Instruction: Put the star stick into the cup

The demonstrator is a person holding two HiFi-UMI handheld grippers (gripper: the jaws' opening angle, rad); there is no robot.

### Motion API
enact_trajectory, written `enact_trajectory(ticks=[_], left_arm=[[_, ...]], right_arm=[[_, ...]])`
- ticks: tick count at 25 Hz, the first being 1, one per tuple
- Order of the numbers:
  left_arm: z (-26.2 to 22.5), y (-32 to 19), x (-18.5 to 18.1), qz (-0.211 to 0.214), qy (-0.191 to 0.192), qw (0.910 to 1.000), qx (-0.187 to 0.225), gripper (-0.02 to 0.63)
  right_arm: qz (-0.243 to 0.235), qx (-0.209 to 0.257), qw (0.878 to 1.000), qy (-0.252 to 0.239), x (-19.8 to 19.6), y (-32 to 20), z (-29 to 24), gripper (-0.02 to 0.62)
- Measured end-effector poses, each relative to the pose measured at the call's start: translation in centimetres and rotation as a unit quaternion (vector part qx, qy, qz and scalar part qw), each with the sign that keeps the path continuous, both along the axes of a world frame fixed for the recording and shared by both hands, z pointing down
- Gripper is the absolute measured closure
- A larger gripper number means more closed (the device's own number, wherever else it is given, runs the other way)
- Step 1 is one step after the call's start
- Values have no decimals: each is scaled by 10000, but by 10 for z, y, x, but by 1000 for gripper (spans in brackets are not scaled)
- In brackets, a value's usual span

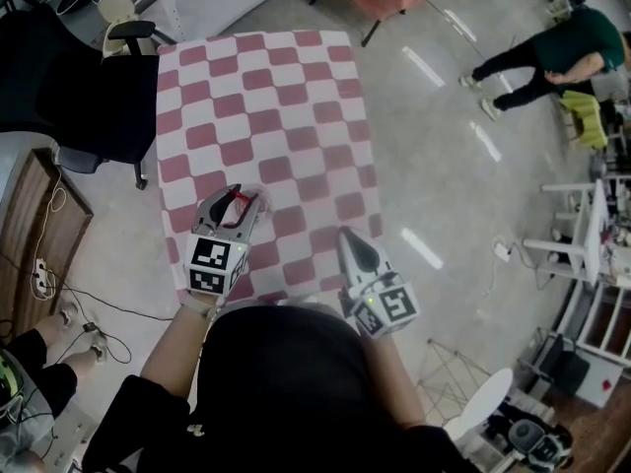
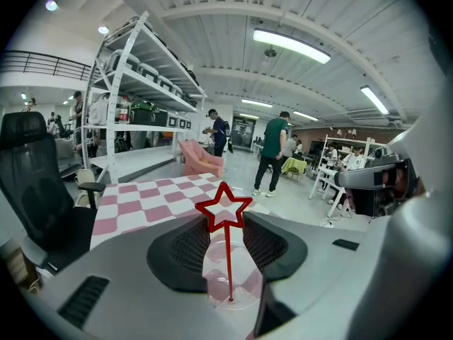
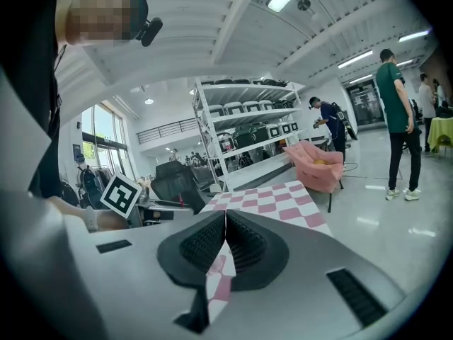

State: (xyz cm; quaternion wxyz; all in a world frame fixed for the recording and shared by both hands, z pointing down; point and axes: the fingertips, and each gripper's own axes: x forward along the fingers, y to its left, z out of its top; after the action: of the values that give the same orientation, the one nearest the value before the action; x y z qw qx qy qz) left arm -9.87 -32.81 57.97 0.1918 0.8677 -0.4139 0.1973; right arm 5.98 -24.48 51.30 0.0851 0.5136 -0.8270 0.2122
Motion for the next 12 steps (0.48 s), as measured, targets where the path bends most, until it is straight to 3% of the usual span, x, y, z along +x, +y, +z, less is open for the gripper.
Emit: enact_trajectory(ticks=[12], left_arm=[[16,-8,-5,30,-127,9999,-90,423]], right_arm=[[128,-40,9999,34,4,8,3,577]])
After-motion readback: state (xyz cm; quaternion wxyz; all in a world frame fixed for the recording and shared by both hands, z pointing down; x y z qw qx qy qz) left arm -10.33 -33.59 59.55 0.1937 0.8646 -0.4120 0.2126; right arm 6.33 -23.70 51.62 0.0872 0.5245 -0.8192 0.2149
